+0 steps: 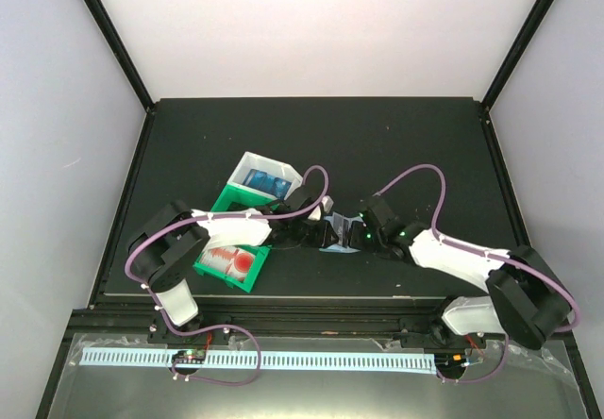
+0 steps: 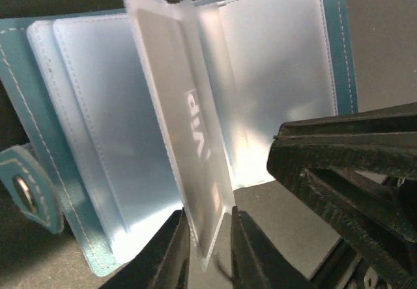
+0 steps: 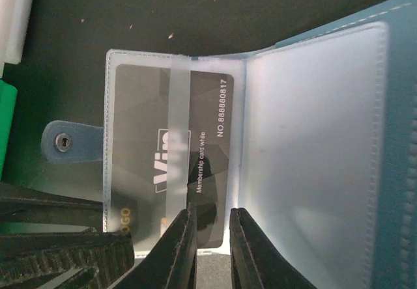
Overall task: Put the credit cards into the card holder
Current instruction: Insert the credit card into the card holder.
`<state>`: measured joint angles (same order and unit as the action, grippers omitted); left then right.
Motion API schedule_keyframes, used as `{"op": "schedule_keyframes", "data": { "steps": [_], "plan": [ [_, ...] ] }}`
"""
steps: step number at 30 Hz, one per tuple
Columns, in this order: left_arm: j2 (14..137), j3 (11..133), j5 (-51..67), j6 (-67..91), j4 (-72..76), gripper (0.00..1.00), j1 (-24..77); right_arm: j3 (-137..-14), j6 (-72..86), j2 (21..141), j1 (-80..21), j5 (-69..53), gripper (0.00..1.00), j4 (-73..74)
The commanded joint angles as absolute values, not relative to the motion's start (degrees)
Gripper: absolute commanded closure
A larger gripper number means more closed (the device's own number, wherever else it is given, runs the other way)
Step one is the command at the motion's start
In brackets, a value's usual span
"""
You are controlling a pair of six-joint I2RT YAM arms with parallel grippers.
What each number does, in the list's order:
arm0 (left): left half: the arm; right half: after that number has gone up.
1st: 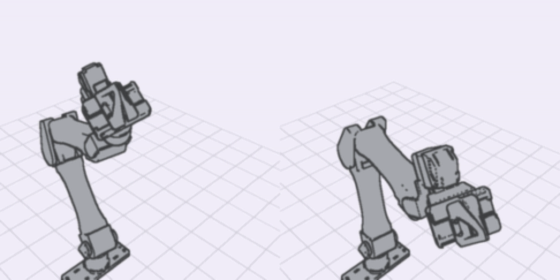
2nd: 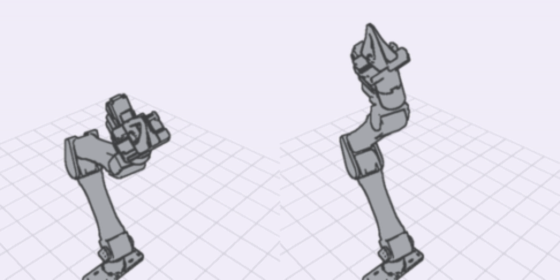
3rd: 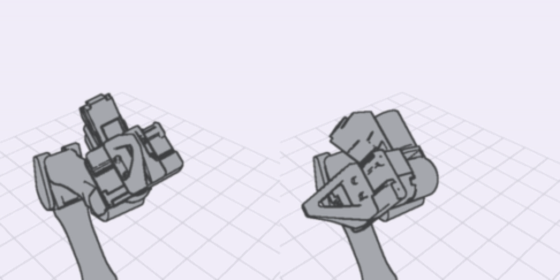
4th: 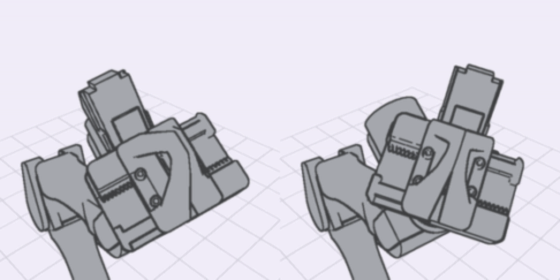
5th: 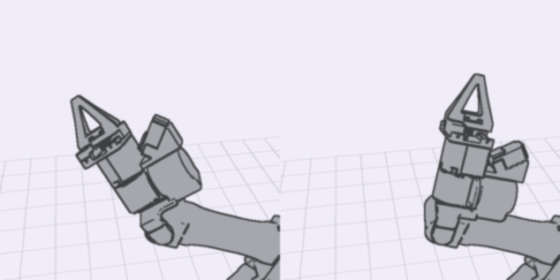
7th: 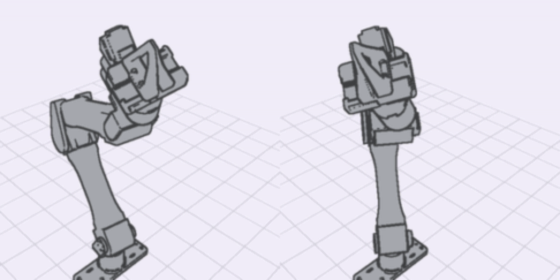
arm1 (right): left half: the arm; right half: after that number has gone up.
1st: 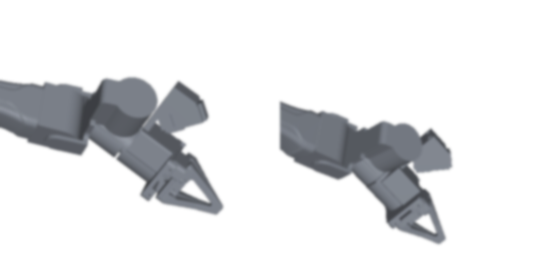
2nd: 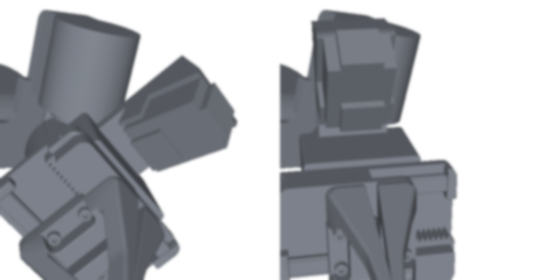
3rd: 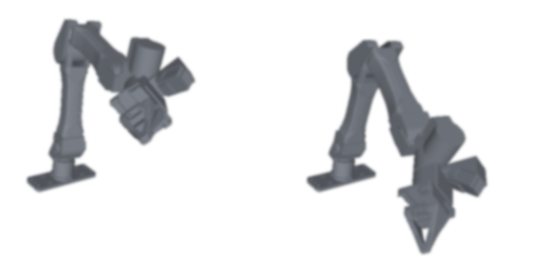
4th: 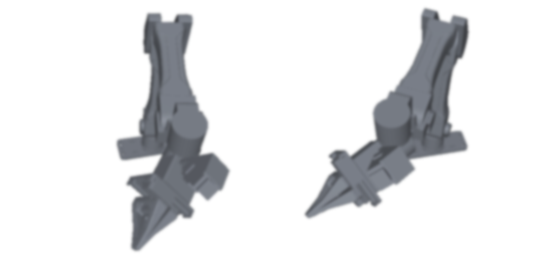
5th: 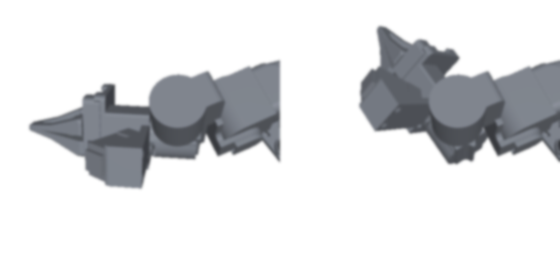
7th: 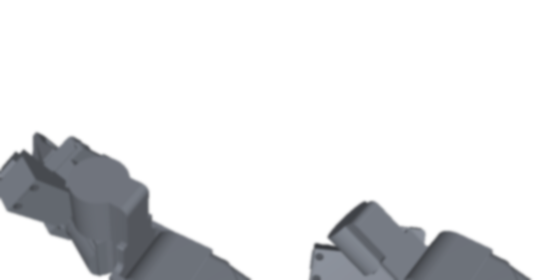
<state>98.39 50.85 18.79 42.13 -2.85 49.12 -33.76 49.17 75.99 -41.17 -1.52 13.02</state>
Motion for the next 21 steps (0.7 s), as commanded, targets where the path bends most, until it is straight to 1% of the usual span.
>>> {"op": "schedule_keyframes", "data": {
  "steps": [1,4,11,17,21],
  "plan": [
    [99.23,52.47,24.07,42.02,0.73,0.75,49.04,-31.84,51.02,71.93,-41.55,3.25,0.82,14.40],
    [99.99,52.94,26.86,41.82,2.45,0.68,49.04,-30.98,52.19,68.52,-41.49,5.64,0.81,15.18],
    [101.79,54.37,31.45,41.70,5.96,0.60,49.21,-29.14,55.36,59.48,-41.50,12.60,0.80,19.67],
    [104.25,57.54,30.91,40.93,6.13,0.52,50.10,-27.60,57.14,52.24,-41.56,16.49,0.79,23.30],
    [106.69,60.98,28.17,39.25,4.09,0.47,51.41,-27.49,57.46,49.59,-41.48,17.64,0.78,25.33]
  ]
}}
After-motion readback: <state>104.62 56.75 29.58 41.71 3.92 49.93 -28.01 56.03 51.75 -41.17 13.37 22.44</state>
